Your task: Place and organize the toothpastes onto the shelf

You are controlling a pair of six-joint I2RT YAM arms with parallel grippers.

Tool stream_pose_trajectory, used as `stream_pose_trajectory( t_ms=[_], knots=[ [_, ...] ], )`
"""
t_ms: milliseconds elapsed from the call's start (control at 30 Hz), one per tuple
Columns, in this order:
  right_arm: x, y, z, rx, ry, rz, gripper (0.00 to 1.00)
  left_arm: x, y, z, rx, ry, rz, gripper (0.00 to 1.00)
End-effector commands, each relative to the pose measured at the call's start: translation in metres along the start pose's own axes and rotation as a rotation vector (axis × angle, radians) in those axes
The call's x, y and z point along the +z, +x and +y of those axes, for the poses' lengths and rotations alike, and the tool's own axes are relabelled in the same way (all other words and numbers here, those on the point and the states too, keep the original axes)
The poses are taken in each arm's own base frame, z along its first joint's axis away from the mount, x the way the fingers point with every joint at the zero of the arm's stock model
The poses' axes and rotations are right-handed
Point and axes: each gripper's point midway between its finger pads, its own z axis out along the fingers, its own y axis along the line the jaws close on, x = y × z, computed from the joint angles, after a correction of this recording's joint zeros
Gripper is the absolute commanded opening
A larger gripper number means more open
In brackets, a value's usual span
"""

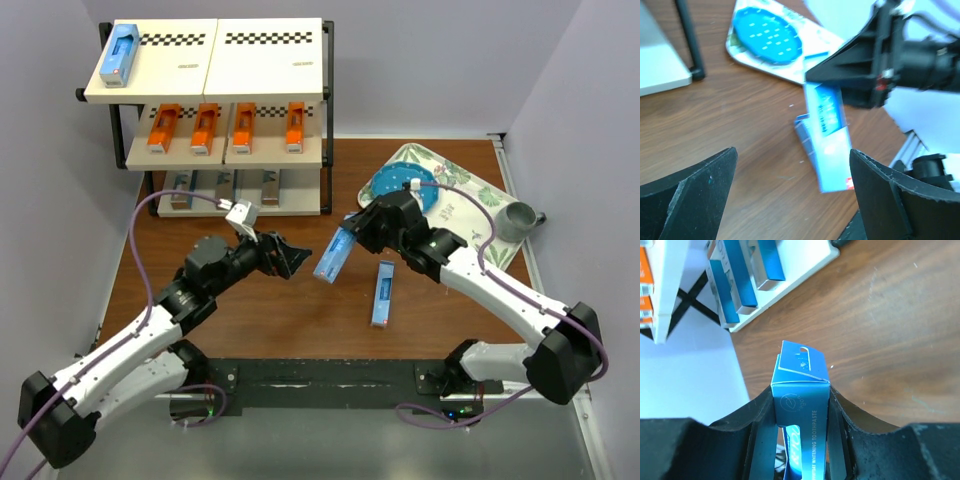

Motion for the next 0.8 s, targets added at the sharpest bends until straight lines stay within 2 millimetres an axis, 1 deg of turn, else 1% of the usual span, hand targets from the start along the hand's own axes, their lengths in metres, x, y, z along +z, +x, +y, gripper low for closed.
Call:
stream_pose_trajectory(
  t_ms=[0,33,67,133,167,200,233,267,300,433,533,567,667,733,767],
  knots=[
    [-0.01,-0.012,0.01,0.206,-0.06,-0.057,0.4,0.01,-0.042,-0.045,-0.031,0.082,-0.153,1.0],
    [-0.01,-0.013,0.009,0.218,-0.06,-0.062,0.4,0.012,-0.045,-0.046,-0.034,0.066,-0.175,1.0],
    [-0.011,-0.014,0.009,0.24,-0.063,-0.068,0.4,0.015,-0.037,-0.054,-0.032,0.081,-0.159,1.0],
    [-0.014,-0.015,0.007,0.259,-0.068,-0.073,0.4,0.021,-0.031,-0.056,-0.033,0.069,-0.15,1.0],
    [-0.015,-0.016,0.007,0.28,-0.071,-0.075,0.4,0.022,-0.026,-0.062,-0.032,0.078,-0.139,1.0],
    [-0.017,-0.017,0.007,0.292,-0.08,-0.079,0.4,0.023,-0.024,-0.064,-0.032,0.075,-0.136,1.0],
    [-0.018,-0.018,0.008,0.3,-0.088,-0.081,0.4,0.026,-0.022,-0.06,-0.034,0.047,-0.14,1.0],
    [-0.018,-0.019,0.007,0.316,-0.087,-0.086,0.4,0.026,-0.018,-0.064,-0.042,0.046,-0.134,0.99],
    [-0.018,-0.019,0.005,0.324,-0.085,-0.089,0.4,0.027,-0.017,-0.062,-0.045,0.03,-0.137,0.99],
    [-0.021,-0.023,0.007,0.357,-0.111,-0.103,0.4,0.031,-0.011,-0.056,-0.064,-0.027,-0.123,0.96],
    [-0.023,-0.027,0.007,0.366,-0.115,-0.118,0.4,0.035,-0.005,-0.057,-0.082,-0.033,-0.105,0.91],
    [-0.024,-0.029,0.008,0.373,-0.119,-0.123,0.4,0.038,-0.003,-0.059,-0.083,-0.032,-0.092,0.87],
    [-0.025,-0.034,0.009,0.38,-0.128,-0.138,0.4,0.043,0.004,-0.061,-0.075,-0.035,-0.06,0.84],
    [-0.026,-0.036,0.01,0.384,-0.131,-0.145,0.4,0.044,0.003,-0.066,-0.075,-0.018,-0.066,0.79],
    [-0.027,-0.036,0.011,0.391,-0.134,-0.142,0.4,0.045,0.004,-0.068,-0.07,-0.012,-0.064,0.75]
  ],
)
